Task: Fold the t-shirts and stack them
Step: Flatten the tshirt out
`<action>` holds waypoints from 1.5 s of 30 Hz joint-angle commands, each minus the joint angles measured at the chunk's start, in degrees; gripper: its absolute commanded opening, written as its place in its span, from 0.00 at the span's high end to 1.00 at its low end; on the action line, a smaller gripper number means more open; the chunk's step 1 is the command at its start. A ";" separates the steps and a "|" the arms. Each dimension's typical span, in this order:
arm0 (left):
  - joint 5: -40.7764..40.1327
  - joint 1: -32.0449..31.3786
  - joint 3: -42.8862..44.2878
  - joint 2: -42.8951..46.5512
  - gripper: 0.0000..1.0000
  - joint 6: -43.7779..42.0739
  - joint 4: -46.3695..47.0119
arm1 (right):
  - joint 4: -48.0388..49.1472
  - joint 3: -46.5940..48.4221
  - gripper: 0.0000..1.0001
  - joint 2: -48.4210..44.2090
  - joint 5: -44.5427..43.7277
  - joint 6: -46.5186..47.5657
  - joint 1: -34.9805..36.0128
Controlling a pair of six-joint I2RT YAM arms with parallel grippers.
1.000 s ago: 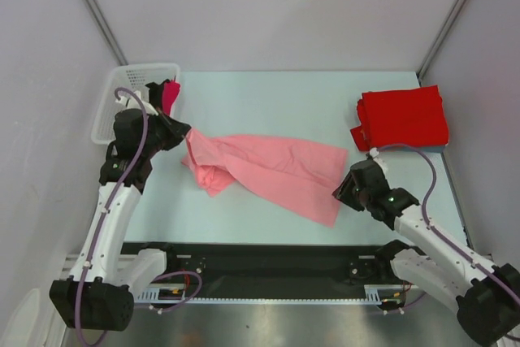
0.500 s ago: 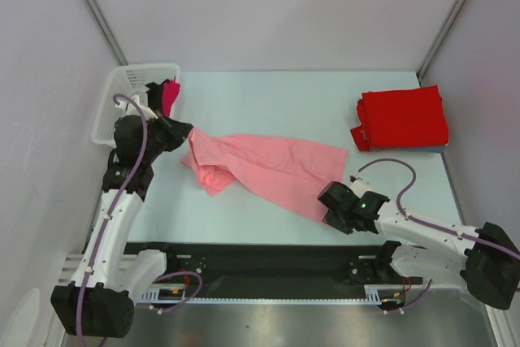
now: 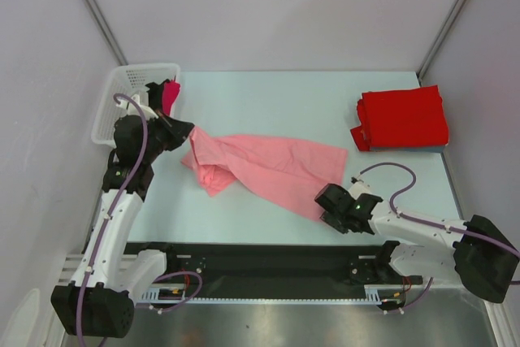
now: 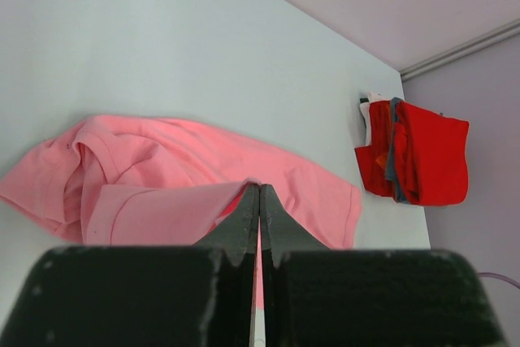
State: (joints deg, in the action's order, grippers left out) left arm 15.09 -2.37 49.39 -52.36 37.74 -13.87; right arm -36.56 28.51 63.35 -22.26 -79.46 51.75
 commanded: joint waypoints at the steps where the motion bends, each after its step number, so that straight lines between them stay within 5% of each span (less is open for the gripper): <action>1: 1.17 0.53 -0.25 0.68 1.00 0.67 3.32 | 2.63 -2.32 0.62 1.42 -0.77 -1.75 -0.07; 3: 1.08 0.53 -0.17 0.68 1.00 0.58 3.32 | 2.72 -2.23 0.65 1.86 -0.77 -1.75 -0.07; 7: 0.91 0.53 -0.25 0.59 1.00 0.41 3.32 | 3.16 -1.53 1.00 1.16 -0.85 0.35 -1.03; 16: 0.29 0.53 -0.17 -0.55 1.00 0.76 3.76 | -1.68 10.24 1.00 -6.65 -4.03 15.37 -12.00; 22: -2.86 0.61 2.46 -4.94 1.00 2.34 5.78 | 14.81 16.81 1.00 -3.78 16.52 33.04 -30.28; 29: -2.35 1.14 26.49 -18.03 1.00 1.30 -2.01 | 14.42 40.60 1.00 8.43 34.64 42.63 -43.12; 34: -1.56 3.85 44.89 -21.73 1.00 -0.56 -10.99 | 11.70 54.08 1.00 7.93 44.14 42.28 -50.67; 39: 4.50 7.82 57.30 -18.67 1.00 -0.21 -14.78 | 8.43 67.00 1.00 3.12 46.25 41.93 -54.03; 45: 0.48 7.91 59.24 -5.75 1.00 -1.61 -16.80 | 12.03 65.71 1.00 -9.46 44.50 41.05 -54.21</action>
State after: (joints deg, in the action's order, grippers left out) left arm 16.64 5.28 105.71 -64.93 37.87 -28.53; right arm -26.26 93.23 60.38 21.08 -38.76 -2.33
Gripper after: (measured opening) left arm 0.005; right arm 0.019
